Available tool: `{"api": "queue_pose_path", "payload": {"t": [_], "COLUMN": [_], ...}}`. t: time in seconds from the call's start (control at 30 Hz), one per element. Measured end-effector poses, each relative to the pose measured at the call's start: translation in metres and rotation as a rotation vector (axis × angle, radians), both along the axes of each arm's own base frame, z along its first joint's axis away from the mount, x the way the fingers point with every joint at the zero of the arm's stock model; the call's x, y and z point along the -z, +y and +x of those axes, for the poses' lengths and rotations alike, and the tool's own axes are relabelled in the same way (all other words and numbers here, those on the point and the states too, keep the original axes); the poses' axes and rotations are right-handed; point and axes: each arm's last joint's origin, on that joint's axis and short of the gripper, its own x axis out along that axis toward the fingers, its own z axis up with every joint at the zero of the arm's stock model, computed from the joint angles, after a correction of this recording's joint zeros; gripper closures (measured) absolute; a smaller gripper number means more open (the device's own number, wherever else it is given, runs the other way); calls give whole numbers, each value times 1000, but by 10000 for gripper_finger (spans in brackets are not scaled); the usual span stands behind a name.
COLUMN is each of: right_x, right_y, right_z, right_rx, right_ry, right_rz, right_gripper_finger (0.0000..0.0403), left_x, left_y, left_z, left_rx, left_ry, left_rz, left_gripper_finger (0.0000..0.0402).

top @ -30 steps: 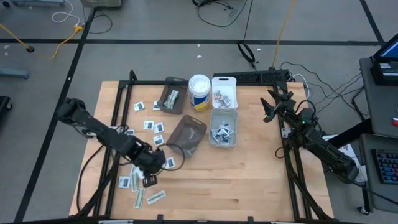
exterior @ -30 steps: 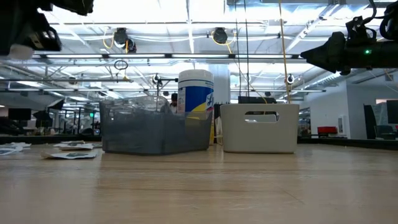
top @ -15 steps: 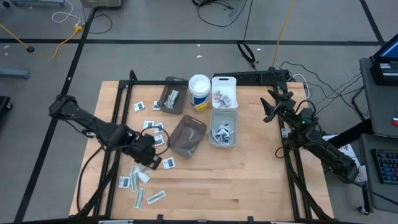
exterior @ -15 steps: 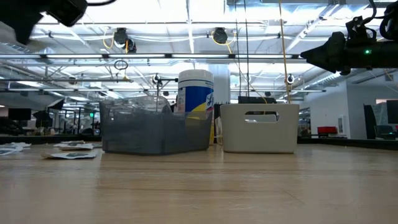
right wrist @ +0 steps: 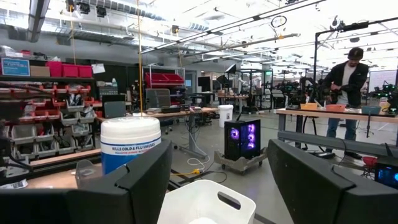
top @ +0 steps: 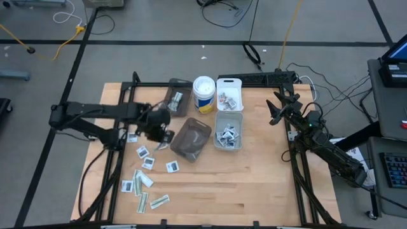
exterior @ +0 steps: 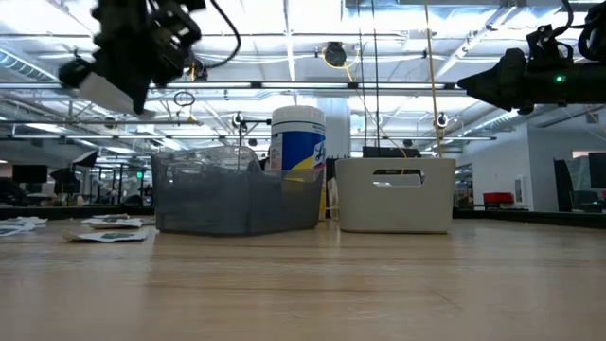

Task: Pick & Place First Aid Supplies
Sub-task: Put the bandage pack into the top black bin

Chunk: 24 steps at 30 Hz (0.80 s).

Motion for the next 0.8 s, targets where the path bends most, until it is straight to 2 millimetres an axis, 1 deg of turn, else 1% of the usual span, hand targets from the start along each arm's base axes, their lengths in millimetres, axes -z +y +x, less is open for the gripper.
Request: {"api": "queue_pose_path", "payload": {"t": [0.1, 0.23, 0.43, 0.63, 0.8], "right_x": [0, 0, 0, 0, 0], "right_y": [0, 0, 0, 0, 0], "right_z": [0, 0, 0, 0, 0], "right_rx": [0, 0, 0, 0, 0], "right_ry": [0, 0, 0, 0, 0], "right_rz": [0, 0, 0, 0, 0], "right_gripper_finger": [140, 140, 140, 140, 140], "left_x": [6, 5, -1, -4, -7], "left_y": [24, 59, 118, 175, 212], "left_z": [1, 8, 23, 29, 30], "left_rx": [-17, -16, -29, -63, -72], "left_ry": [33, 65, 44, 39, 47], "left_rz": [-15, -9, 30, 51, 63], "left_gripper_finger": [401, 401, 401, 401, 401]}}
